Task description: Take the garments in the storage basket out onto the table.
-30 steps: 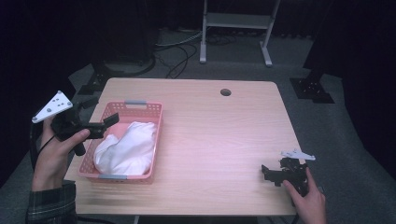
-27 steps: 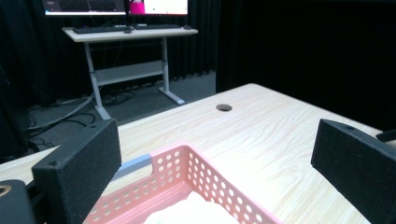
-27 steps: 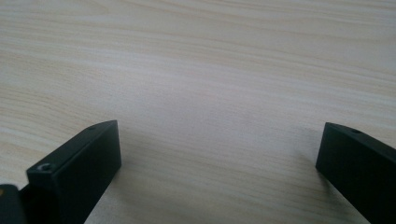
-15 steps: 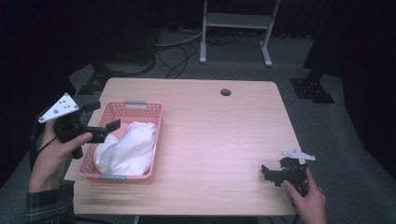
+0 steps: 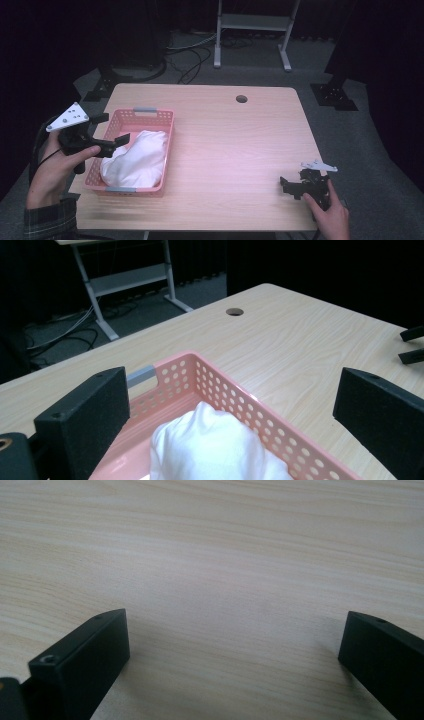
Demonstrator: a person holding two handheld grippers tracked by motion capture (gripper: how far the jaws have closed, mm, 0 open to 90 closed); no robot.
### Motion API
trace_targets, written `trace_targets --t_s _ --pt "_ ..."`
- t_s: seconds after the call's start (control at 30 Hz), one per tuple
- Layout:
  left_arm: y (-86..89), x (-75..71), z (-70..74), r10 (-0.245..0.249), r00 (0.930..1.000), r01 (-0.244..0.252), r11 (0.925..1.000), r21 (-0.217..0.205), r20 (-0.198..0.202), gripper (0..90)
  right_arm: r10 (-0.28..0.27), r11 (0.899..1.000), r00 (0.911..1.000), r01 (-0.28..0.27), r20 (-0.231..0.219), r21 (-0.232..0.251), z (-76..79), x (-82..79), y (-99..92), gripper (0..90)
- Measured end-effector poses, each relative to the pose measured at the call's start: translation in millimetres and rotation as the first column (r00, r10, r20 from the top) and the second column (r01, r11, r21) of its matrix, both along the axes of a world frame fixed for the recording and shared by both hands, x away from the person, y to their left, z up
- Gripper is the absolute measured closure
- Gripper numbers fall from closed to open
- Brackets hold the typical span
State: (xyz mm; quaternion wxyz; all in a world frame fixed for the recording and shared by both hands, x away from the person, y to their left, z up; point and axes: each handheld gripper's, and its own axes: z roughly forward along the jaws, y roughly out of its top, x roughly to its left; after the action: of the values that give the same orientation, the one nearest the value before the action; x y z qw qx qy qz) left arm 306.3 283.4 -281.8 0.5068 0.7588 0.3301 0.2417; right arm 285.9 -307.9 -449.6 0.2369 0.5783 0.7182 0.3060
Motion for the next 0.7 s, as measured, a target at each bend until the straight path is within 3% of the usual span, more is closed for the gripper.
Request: trace_targets --t_s 0.13,0.4,0.7 --pt "0.3 0.2 -1.1 0.015 0.9997 -0.015 0.9996 0.023 -0.017 1.4 0.0 1.0 1.0 0.0 0.0 0.0 0.0 0.0 0.0 0.0" --pt "-1.3 4.2 -9.4 0.017 0.9956 -0.012 0.9982 0.059 -0.092 1.4 0.0 1.0 1.0 0.0 0.0 0.0 0.0 0.0 0.0 0.0" --pt "-5.8 9.9 -16.5 0.017 0.9922 -0.006 0.9962 0.087 -0.123 1.4 0.0 1.0 1.0 0.0 0.0 0.0 0.0 0.0 0.0 0.0"
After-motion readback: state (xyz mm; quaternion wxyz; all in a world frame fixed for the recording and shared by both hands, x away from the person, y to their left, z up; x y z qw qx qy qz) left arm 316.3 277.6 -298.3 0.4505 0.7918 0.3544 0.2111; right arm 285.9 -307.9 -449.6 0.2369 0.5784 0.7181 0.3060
